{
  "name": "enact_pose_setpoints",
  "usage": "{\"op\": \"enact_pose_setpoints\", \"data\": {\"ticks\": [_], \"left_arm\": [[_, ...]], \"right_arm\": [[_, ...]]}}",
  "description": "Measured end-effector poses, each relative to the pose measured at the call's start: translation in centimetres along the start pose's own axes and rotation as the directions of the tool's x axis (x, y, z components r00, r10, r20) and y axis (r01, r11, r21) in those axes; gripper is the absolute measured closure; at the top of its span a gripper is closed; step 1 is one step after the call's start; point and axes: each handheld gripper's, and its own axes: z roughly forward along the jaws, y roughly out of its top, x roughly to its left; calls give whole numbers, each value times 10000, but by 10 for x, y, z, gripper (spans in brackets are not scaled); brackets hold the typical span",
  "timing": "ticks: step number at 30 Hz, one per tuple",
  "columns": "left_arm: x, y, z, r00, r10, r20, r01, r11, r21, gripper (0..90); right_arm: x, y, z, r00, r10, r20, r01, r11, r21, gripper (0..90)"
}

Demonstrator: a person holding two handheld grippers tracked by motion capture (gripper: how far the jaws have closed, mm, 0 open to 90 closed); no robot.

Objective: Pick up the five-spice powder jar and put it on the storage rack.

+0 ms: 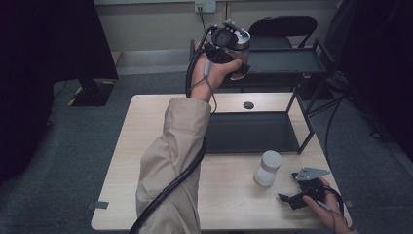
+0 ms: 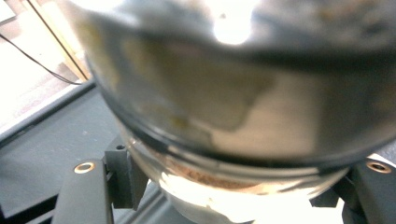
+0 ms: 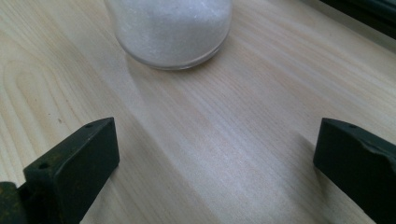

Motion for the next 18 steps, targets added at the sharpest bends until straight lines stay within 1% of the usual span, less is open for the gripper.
{"op": "enact_pose_setpoints", "data": {"ticks": [6,9,12,14,18], "left_arm": [[7,5,6,9999,-103,-81,102,9999,-108,301],[11,8,11,9998,-166,-89,166,9998,-53,301],[12,10,15,9996,-190,-203,190,9998,-7,301],[16,10,19,9993,-318,-219,317,9995,-27,301],[22,11,25,9985,-440,-313,440,9990,3,301]], "right_arm": [[0,0,0,10000,2,2,-2,10000,2,0],[0,0,0,10000,-6,-3,6,10000,3,0],[0,0,0,10000,-3,-2,3,10000,5,0],[0,0,0,10000,-6,0,6,10000,2,0],[0,0,0,10000,-5,-3,5,10000,5,0]]}}
